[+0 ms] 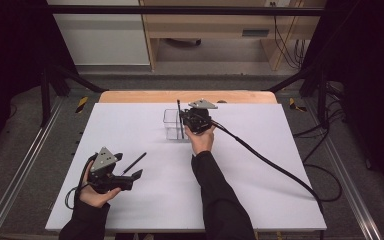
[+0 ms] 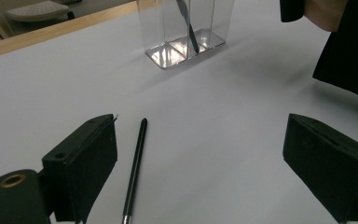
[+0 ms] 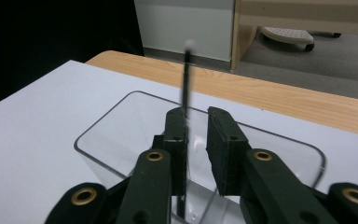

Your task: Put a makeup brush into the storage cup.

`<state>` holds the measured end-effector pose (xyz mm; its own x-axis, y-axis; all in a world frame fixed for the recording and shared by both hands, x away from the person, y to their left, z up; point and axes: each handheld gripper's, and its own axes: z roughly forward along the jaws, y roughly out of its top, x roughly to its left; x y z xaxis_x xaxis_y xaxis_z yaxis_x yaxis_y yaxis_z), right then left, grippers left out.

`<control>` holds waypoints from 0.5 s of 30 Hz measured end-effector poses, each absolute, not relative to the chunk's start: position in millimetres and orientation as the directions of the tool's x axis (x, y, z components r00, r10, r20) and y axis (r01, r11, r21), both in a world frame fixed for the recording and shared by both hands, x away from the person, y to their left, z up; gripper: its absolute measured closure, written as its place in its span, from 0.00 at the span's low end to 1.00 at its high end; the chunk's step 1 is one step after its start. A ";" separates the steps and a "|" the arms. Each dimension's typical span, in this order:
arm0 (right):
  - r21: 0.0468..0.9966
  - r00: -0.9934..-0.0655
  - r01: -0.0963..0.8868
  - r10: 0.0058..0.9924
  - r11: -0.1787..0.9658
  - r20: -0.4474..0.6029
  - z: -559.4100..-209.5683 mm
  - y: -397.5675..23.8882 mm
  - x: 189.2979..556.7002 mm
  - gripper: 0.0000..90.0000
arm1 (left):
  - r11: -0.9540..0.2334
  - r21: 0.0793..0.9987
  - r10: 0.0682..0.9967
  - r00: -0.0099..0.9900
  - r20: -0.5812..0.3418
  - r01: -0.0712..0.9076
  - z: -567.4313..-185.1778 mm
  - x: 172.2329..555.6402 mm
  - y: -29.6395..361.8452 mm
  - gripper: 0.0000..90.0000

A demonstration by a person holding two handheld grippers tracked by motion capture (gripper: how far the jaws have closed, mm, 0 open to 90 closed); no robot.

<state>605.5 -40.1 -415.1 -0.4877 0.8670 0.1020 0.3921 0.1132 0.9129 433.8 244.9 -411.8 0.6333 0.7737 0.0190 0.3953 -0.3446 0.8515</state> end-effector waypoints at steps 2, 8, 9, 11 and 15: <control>0.916 -0.491 0.386 0.865 0.111 0.102 -413.2 -44.4 601.9 0.84 | -0.345 0.852 0.773 0.634 0.020 0.394 -411.6 433.6 244.7 0.10; 0.919 -0.536 0.380 0.835 0.108 0.124 -402.9 -59.1 586.7 0.70 | -0.341 0.853 0.775 0.632 0.017 0.395 -411.1 433.6 245.1 0.10; 0.919 -0.547 0.378 0.827 0.107 0.129 -400.2 -62.1 582.6 0.68 | -0.342 0.853 0.775 0.632 0.017 0.395 -411.3 433.7 245.1 0.10; 0.922 -0.560 0.372 0.818 0.105 0.133 -396.2 -66.5 576.4 0.65 | -0.345 0.851 0.775 0.632 0.021 0.395 -411.5 434.0 245.0 0.10; 0.928 -0.587 0.360 0.797 0.099 0.143 -387.3 -77.0 560.5 0.57 | -0.345 0.852 0.777 0.630 0.024 0.393 -410.7 433.4 244.8 0.10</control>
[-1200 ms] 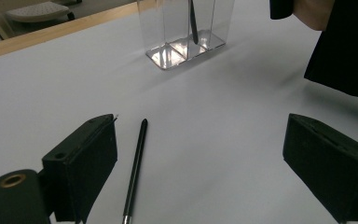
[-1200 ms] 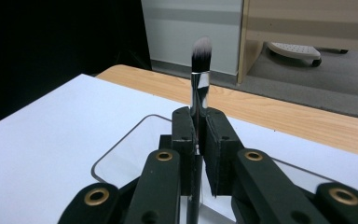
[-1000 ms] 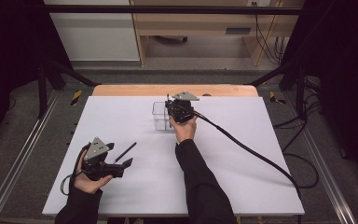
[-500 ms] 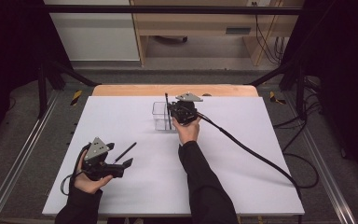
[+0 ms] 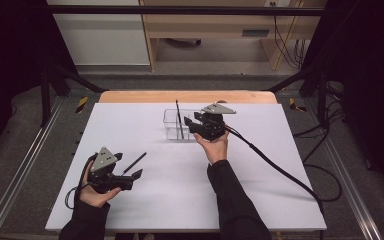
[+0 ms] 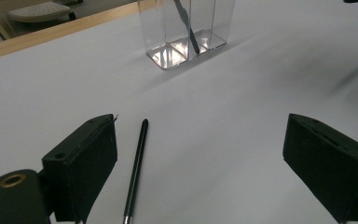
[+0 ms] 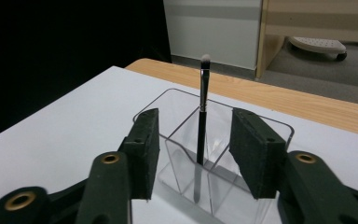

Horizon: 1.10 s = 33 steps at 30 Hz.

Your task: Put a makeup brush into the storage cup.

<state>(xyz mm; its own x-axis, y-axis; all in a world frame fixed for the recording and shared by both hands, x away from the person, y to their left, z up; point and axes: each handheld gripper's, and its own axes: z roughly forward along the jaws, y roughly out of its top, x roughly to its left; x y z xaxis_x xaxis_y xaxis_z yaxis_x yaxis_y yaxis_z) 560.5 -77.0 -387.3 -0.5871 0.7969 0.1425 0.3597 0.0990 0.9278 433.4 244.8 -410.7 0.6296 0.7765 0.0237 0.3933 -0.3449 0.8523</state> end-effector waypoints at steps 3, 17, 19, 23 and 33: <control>0.933 -0.598 0.343 0.791 0.104 0.132 -382.8 -84.5 550.8 0.53 | -0.335 0.856 0.778 0.628 0.016 0.394 -410.3 433.5 245.8 0.10; 0.944 -0.593 0.316 0.796 0.092 0.121 -375.3 -130.5 513.0 0.34 | -0.327 0.857 0.782 0.624 0.008 0.399 -410.6 434.1 245.5 0.10; 0.946 -0.593 0.313 0.795 0.084 0.126 -373.8 -136.5 506.9 0.32 | -0.326 0.857 0.782 0.623 0.007 0.399 -410.5 434.1 245.6 0.10; 0.950 -0.597 0.302 0.793 0.079 0.124 -371.9 -145.6 497.4 0.27 | -0.324 0.858 0.783 0.622 0.006 0.399 -410.5 434.1 245.4 0.10; 0.945 -0.604 0.308 0.789 0.108 0.107 -376.8 -166.2 478.7 0.15 | -0.317 0.859 0.789 0.615 0.003 0.402 -410.7 434.6 246.3 0.10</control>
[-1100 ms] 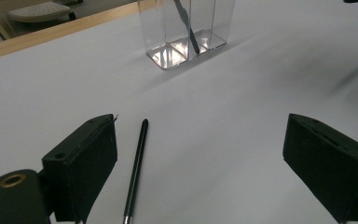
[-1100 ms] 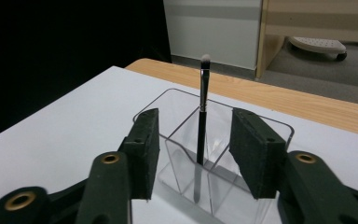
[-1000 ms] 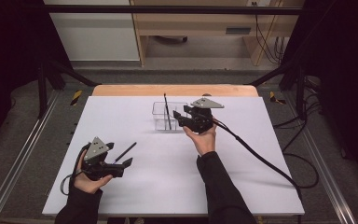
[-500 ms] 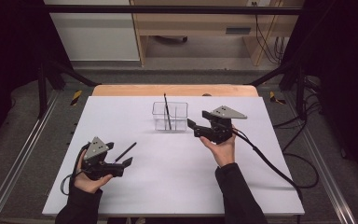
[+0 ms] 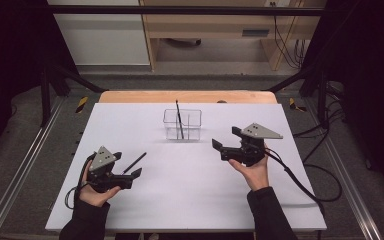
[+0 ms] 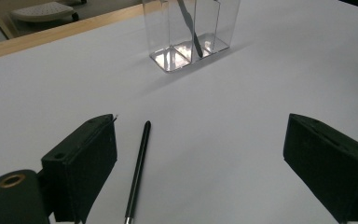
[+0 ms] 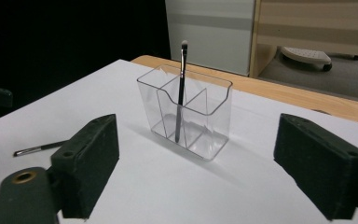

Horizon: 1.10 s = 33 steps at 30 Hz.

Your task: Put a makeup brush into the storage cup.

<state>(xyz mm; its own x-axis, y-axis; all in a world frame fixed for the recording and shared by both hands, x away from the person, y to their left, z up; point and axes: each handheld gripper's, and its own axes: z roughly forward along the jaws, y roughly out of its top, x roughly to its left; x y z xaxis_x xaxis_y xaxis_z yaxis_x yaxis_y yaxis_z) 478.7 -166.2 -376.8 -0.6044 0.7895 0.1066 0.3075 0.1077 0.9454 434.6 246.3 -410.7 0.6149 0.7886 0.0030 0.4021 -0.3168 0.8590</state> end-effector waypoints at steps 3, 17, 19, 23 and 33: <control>0.943 -0.598 0.314 0.794 0.111 0.106 -379.2 -172.7 473.5 0.11 | -0.319 0.859 0.788 0.615 0.005 0.401 -410.8 435.1 246.4 0.10; 0.933 -0.587 0.341 0.802 0.115 0.115 -399.8 -207.3 445.8 0.06 | -0.312 0.860 0.791 0.611 0.000 0.404 -410.3 435.5 248.2 0.09; 0.933 -0.580 0.343 0.806 0.107 0.121 -403.8 -212.4 442.2 0.07 | -0.309 0.860 0.793 0.610 -0.003 0.406 -410.5 435.7 248.4 0.09; 0.937 -0.579 0.336 0.806 0.094 0.126 -407.8 -217.9 437.2 0.07 | -0.302 0.862 0.795 0.607 -0.008 0.407 -410.4 435.8 249.0 0.09; 0.925 -0.578 0.362 0.806 0.113 0.127 -413.9 -222.8 431.6 0.07 | -0.306 0.858 0.798 0.603 -0.006 0.412 -409.6 437.2 251.6 0.09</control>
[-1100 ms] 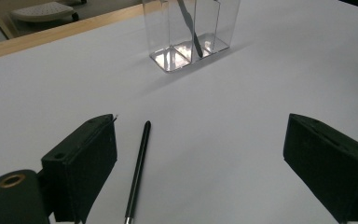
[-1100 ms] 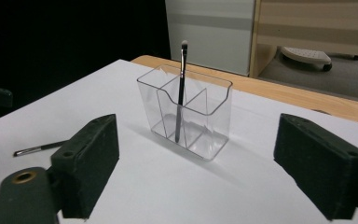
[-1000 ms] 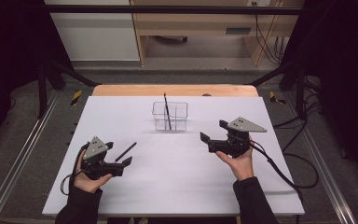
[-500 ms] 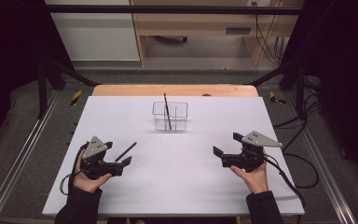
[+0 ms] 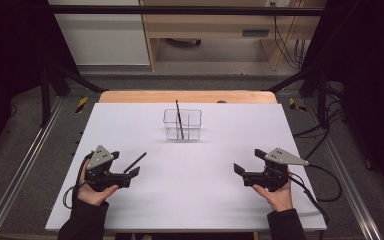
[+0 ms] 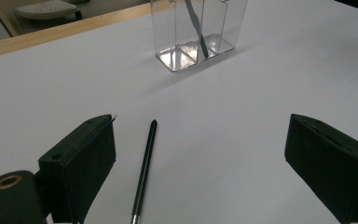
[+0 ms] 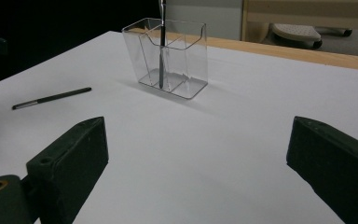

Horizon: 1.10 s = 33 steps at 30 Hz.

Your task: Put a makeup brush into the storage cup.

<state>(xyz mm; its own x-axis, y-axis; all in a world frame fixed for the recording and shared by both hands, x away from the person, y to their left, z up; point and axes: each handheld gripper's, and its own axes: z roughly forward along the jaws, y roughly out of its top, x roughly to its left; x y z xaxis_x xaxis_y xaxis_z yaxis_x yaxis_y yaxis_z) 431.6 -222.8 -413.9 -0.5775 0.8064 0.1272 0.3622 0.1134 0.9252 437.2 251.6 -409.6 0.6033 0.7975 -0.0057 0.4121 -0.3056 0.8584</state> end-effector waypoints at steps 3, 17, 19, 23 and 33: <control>0.927 -0.578 0.360 0.806 0.107 0.131 -413.3 -224.3 430.3 0.07 | -0.307 0.857 0.800 0.600 -0.004 0.414 -408.4 438.4 252.1 0.09; 0.921 -0.575 0.370 0.809 0.119 0.126 -415.0 -222.7 429.2 0.07 | -0.372 0.809 0.787 0.617 0.015 0.454 -405.2 454.4 256.4 0.09; 0.918 -0.574 0.376 0.810 0.127 0.123 -415.8 -221.8 429.5 0.07 | -0.378 0.804 0.785 0.619 0.015 0.460 -404.9 456.7 255.9 0.10; 0.915 -0.576 0.381 0.808 0.131 0.125 -416.5 -221.0 429.5 0.07 | -0.407 0.787 0.780 0.625 0.034 0.464 -402.6 461.5 256.6 0.10; 0.914 -0.580 0.386 0.804 0.127 0.134 -414.8 -222.5 428.1 0.08 | -0.467 0.734 0.769 0.636 0.063 0.492 -401.7 473.6 258.2 0.12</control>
